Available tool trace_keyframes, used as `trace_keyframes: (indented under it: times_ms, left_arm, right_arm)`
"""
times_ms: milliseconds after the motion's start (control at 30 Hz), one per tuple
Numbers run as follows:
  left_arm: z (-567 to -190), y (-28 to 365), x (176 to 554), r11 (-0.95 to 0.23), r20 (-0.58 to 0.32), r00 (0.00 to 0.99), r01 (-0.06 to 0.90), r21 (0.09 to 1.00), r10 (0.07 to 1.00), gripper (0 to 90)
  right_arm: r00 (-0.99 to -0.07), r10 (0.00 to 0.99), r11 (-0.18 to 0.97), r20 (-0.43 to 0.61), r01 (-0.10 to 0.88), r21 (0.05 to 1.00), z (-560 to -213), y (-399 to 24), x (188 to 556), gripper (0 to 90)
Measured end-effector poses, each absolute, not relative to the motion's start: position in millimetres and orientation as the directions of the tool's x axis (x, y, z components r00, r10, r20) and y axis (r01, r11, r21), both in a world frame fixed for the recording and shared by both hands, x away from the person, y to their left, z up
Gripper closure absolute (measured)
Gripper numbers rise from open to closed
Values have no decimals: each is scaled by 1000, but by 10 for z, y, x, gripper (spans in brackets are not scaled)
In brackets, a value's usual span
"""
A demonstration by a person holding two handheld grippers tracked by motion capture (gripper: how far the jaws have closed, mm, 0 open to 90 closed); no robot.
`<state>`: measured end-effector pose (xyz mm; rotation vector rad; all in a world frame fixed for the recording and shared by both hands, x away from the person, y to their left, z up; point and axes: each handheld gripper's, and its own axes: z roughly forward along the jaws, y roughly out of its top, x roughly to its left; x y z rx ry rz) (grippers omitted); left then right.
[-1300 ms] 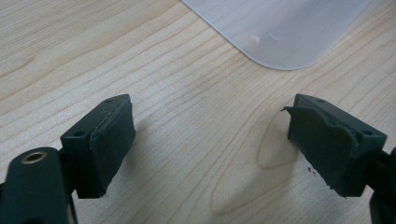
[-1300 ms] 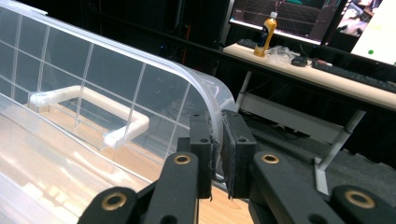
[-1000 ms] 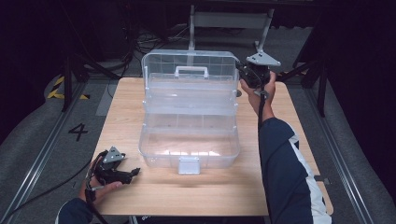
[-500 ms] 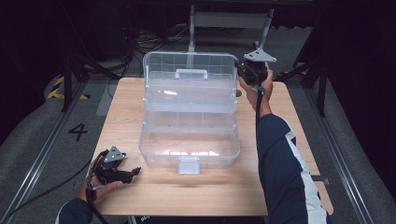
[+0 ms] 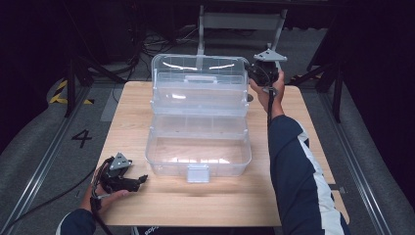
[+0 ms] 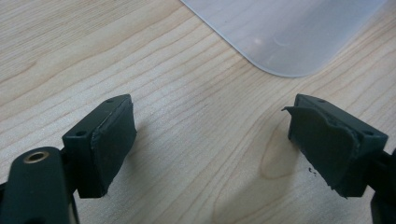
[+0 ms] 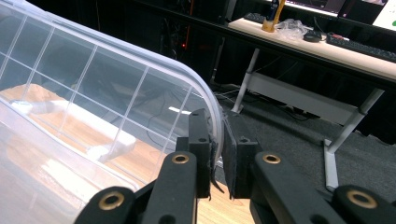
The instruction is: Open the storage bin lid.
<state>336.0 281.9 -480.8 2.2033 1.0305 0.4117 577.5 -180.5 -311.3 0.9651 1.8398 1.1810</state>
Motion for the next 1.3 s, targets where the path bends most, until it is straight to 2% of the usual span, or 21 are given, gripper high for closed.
trace_keyframes:
  times_ms: [800,1067,1133,1300]
  left_arm:
    - [-4810,2815,3357,-466,0,638,563,683,770,154]
    - [-4811,2816,3367,-469,6,638,559,684,770,150]
    - [-4811,2816,3368,-469,5,639,559,684,769,149]
    - [-4815,2810,3361,-460,-12,638,568,682,770,149]
  right_arm:
    - [-480,857,339,-185,255,906,-3149,-1805,5961,819]
    - [-486,860,318,-156,271,908,-3209,-1821,6017,812]
    - [-491,864,280,-106,296,913,-3222,-1841,6053,814]
    - [-492,863,301,-114,321,898,-3266,-1818,6138,811]
